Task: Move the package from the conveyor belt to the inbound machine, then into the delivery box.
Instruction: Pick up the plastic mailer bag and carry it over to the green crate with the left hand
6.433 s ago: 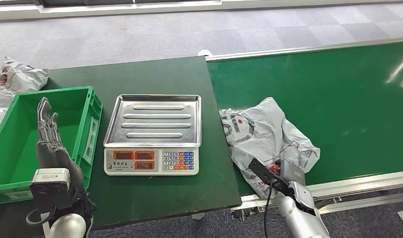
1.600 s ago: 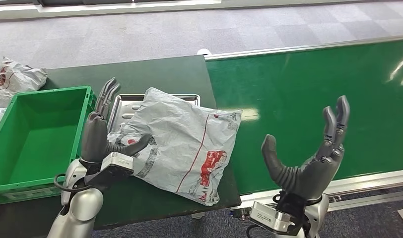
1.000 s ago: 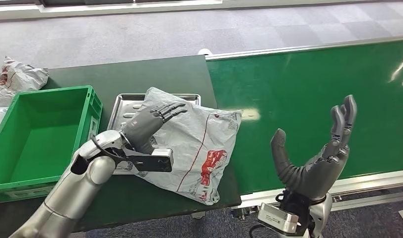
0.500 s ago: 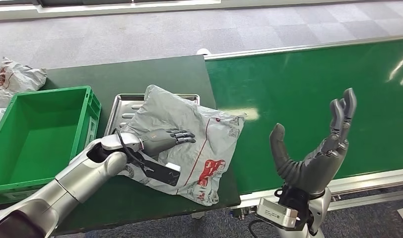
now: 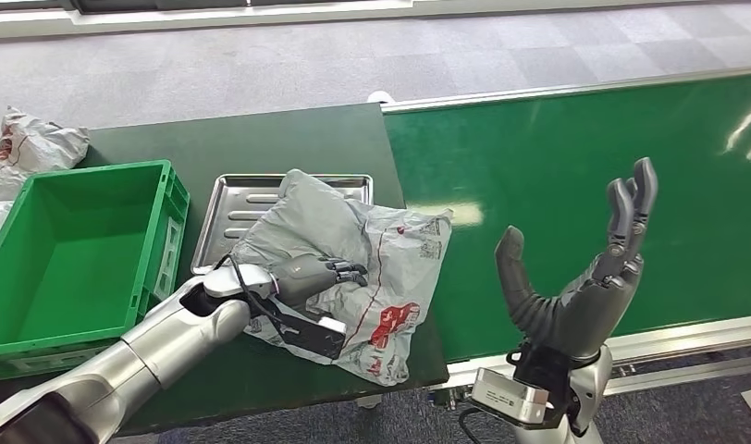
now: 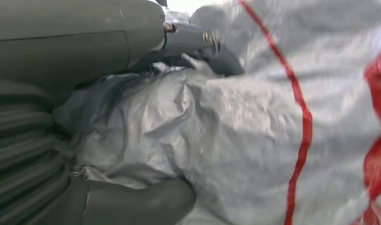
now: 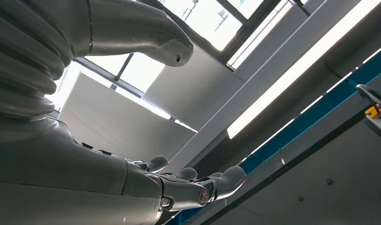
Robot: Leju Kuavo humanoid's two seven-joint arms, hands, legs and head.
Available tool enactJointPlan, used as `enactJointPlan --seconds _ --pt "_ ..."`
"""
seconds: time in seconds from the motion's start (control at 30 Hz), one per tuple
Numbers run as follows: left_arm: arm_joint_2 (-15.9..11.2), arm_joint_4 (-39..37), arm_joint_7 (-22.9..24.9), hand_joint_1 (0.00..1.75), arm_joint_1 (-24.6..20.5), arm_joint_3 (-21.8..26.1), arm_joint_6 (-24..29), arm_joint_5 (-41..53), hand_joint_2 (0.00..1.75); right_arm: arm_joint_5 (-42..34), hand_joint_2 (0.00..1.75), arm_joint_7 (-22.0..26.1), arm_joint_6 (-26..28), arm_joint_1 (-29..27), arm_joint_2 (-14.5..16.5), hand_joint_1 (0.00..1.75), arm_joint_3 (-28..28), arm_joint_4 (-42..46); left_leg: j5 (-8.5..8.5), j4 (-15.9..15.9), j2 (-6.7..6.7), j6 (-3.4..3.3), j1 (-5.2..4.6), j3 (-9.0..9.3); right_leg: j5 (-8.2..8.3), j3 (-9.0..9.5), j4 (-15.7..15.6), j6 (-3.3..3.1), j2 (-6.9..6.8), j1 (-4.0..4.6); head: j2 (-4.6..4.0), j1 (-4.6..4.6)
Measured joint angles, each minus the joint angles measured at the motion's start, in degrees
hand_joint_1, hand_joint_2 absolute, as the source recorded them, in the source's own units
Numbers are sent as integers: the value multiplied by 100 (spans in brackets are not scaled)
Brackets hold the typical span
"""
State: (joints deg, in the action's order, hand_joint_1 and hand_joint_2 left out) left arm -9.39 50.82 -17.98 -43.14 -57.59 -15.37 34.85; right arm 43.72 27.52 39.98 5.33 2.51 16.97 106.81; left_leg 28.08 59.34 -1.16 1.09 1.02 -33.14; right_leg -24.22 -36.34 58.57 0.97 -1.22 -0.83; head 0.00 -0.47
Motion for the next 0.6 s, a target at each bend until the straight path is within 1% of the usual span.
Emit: enactJointPlan --seconds 0.17,0.47,0.6 --pt "38 -30 11 175 -6 -4 231 54 175 -1 175 8 0 -2 -6 0 3 0 0 0 -1 0 0 4 0 3 0 0 0 0 0 0" --pt "56 -27 12 175 -1 -103 337 98 175 0 175 13 0 -3 -33 0 3 1 0 0 -2 0 0 7 0 3 0 0 1 1 0 -1" --pt "-4 178 194 175 19 -98 595 165 175 -24 175 67 0 -66 -34 0 -8 25 -2 0 -3 1 0 6 1 1 1 0 2 1 0 1"
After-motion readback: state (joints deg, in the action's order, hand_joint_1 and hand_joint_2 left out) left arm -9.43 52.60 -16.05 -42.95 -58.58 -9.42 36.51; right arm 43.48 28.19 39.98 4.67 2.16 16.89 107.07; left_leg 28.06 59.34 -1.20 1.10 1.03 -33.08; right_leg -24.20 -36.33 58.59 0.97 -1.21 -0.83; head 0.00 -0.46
